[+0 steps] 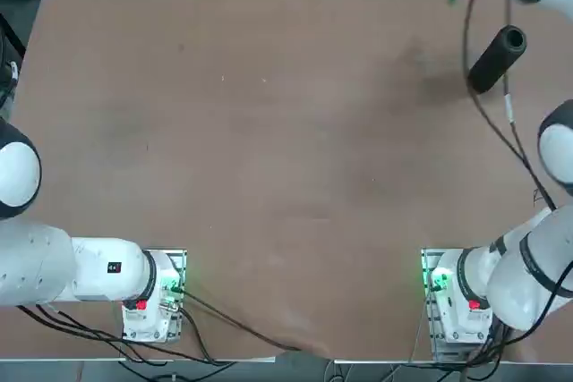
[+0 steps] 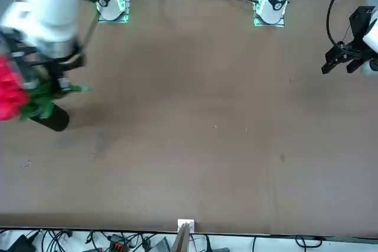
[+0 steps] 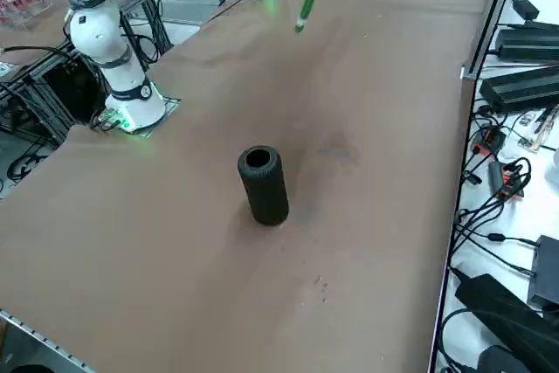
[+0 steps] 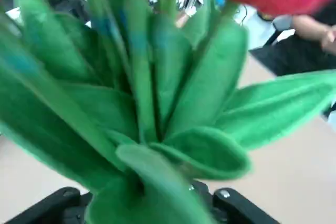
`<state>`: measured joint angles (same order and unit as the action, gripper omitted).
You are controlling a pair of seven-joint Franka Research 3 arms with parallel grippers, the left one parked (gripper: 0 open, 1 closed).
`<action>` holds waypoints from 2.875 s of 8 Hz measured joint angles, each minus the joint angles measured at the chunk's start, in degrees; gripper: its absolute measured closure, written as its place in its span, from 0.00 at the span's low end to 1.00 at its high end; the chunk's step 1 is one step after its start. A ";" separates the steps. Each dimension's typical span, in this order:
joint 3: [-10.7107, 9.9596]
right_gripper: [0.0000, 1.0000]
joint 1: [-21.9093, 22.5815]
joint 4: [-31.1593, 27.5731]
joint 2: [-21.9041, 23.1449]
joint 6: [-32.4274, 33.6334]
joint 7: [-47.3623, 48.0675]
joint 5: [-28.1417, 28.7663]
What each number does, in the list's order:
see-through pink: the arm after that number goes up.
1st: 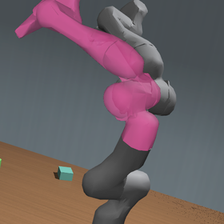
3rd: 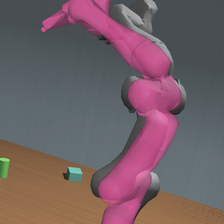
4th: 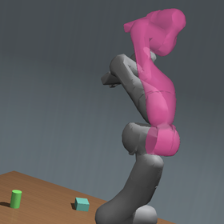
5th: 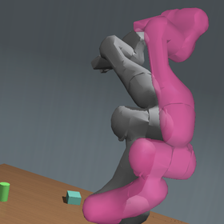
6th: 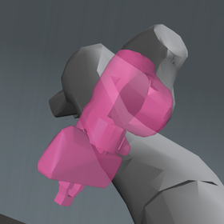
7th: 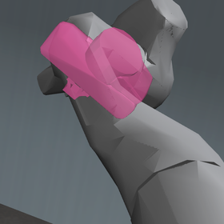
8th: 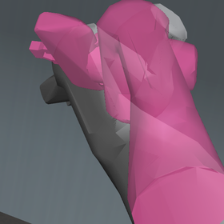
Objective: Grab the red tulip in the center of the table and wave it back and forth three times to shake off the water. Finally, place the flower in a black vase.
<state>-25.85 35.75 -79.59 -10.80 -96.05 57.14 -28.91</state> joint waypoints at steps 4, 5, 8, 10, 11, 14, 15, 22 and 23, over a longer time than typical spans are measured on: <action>-2.74 0.85 -21.39 -0.57 0.69 -12.64 -31.59 14.03; -2.75 0.85 -24.49 -0.81 0.62 -13.36 -36.64 17.54; -0.17 0.85 -21.28 -0.78 0.84 -11.09 -37.16 19.93; 0.86 0.85 -11.12 -0.68 0.81 -7.12 -26.86 19.61; 1.07 0.85 -5.58 -0.66 0.78 -4.66 -20.80 19.28; 1.25 0.85 8.63 -0.64 0.73 0.50 -0.14 18.25; 1.25 0.85 10.75 -0.64 0.74 2.10 3.95 17.96; -14.52 0.85 -6.20 -0.84 1.56 -1.21 -26.54 14.78; -14.60 0.85 -10.12 -0.86 1.54 -2.75 -31.64 15.10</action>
<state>-40.45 25.63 -80.46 -9.25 -98.80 25.50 -13.81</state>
